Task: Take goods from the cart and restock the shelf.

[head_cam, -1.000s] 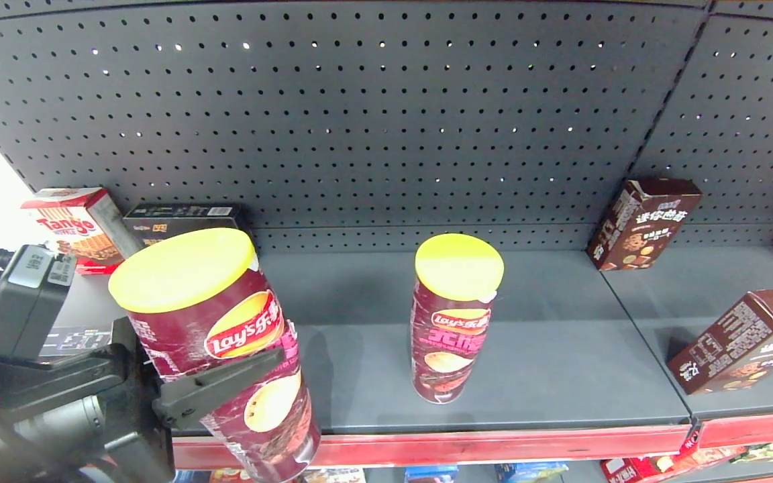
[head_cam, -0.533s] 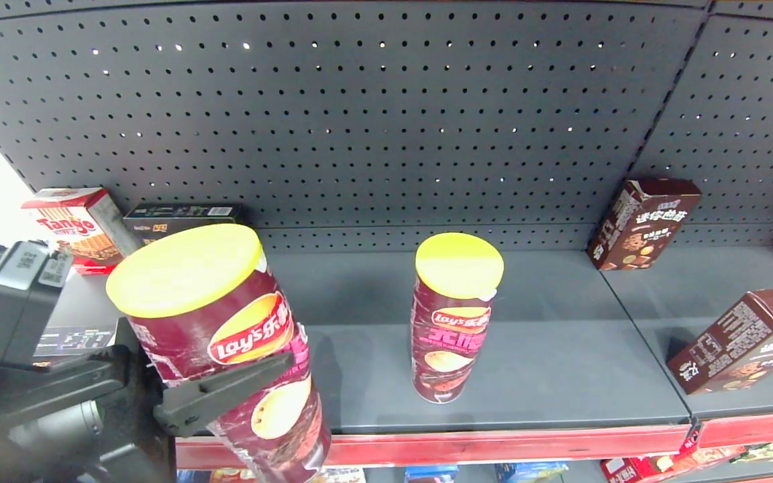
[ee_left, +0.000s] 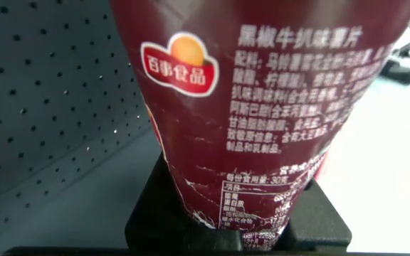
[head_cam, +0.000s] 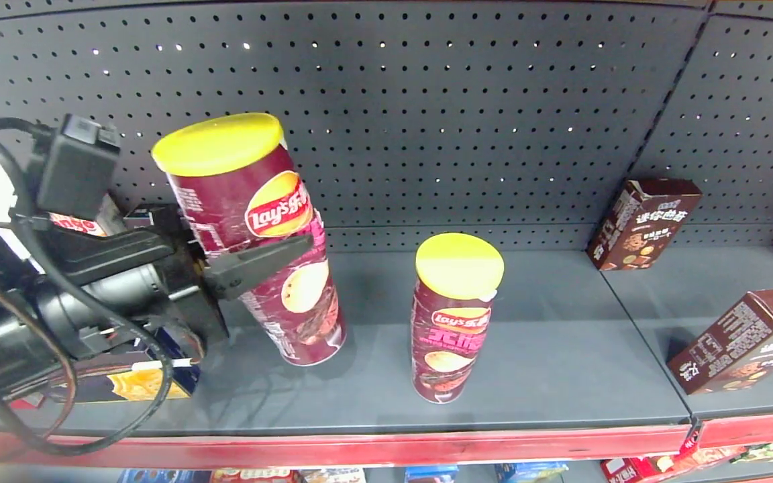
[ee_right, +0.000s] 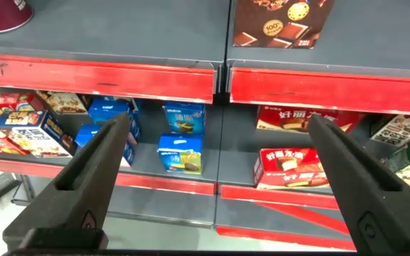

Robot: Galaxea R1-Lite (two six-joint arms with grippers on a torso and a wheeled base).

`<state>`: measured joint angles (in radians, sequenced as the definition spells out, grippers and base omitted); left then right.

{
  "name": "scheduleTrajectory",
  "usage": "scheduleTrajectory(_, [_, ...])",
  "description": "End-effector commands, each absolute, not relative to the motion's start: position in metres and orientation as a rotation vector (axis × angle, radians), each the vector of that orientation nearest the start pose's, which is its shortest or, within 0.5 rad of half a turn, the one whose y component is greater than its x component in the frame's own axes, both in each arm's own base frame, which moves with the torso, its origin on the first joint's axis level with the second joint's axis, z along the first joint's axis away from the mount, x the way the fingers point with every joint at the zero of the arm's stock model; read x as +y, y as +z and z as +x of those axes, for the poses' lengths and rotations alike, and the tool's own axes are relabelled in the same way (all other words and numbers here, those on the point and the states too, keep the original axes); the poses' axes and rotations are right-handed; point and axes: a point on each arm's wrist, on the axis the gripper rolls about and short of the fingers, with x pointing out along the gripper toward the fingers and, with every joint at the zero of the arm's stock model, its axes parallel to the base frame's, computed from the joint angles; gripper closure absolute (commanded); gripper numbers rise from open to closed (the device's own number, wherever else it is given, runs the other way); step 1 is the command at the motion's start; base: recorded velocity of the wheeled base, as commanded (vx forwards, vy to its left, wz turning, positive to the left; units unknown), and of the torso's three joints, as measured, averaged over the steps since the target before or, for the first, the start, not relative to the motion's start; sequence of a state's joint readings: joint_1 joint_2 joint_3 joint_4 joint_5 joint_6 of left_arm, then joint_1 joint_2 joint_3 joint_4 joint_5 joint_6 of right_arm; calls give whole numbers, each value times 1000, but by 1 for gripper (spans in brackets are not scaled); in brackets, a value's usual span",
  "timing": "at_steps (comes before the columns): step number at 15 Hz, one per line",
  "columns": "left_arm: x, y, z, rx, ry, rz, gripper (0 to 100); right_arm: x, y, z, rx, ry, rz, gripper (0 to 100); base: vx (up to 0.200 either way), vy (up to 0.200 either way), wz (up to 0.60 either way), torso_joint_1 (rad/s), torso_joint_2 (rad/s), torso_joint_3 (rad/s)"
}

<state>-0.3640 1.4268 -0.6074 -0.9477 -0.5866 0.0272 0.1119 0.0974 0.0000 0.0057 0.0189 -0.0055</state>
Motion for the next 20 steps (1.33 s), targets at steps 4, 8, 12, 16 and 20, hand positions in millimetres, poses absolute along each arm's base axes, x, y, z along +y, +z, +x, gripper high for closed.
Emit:
scheduleTrajectory(4, [-127,206,269,-15,-1008,81,100,-1,77,-15,108,131,-11,0,0,0,0,0,0,0])
scheduleTrajectory(8, [-151,223,315,-20,-1037,82,100,-1,77,-15,108,132,-11,0,0,0,0,0,0,0])
scheduleTrajectory(12, [-164,220,346,-55,-1082,86,100,-1,77,-15,108,131,-11,0,0,0,0,0,0,0])
scheduleTrajectory(16, [-176,211,374,-73,-1084,93,100,-1,77,-15,108,132,-11,0,0,0,0,0,0,0])
scheduleTrajectory(20, [-184,207,391,-98,-1084,110,100,-1,77,-15,108,131,-11,0,0,0,0,0,0,0])
